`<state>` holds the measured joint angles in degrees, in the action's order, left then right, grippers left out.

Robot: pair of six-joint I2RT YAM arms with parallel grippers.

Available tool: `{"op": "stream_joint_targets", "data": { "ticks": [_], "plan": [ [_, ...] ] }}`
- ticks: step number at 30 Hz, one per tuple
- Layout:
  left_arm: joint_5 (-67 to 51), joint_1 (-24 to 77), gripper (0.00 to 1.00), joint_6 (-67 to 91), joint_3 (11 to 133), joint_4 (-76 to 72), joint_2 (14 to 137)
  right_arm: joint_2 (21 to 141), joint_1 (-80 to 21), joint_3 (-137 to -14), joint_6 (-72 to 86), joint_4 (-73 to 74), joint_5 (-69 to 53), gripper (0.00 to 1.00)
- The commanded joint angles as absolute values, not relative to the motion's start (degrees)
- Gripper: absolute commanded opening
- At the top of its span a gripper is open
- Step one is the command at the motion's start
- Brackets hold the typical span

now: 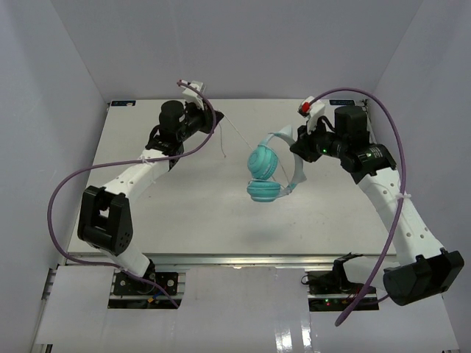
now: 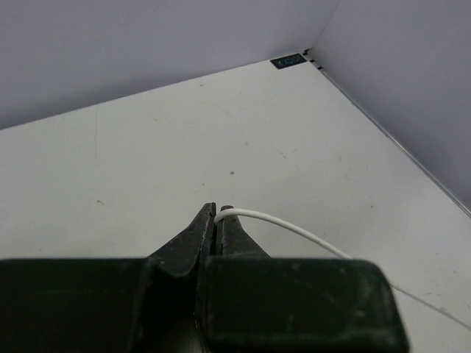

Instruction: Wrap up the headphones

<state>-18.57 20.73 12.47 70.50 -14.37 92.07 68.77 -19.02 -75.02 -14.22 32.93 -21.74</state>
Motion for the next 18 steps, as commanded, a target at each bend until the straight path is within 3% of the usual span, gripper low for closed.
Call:
{"op": "stream_joint_targets", "data": {
  "ticks": [1, 8, 18],
  "plan": [
    [-23.1, 20.5, 0.01, 12.8, 76.0, -8.6, 88.9, 67.7, -26.3, -73.8, -19.9, 28.5, -7.2, 0.08],
    [-26.7, 20.7, 0.01, 14.1, 79.7, -2.9, 87.5, 70.6, -33.7, -70.4, -23.1, 23.5, 7.2, 0.08],
    [-31.7, 21.3, 0.00, 16.6, 78.3, 2.2, 83.2, 78.2, -36.0, -72.3, -24.0, 16.8, 21.2, 0.08]
  ]
}}
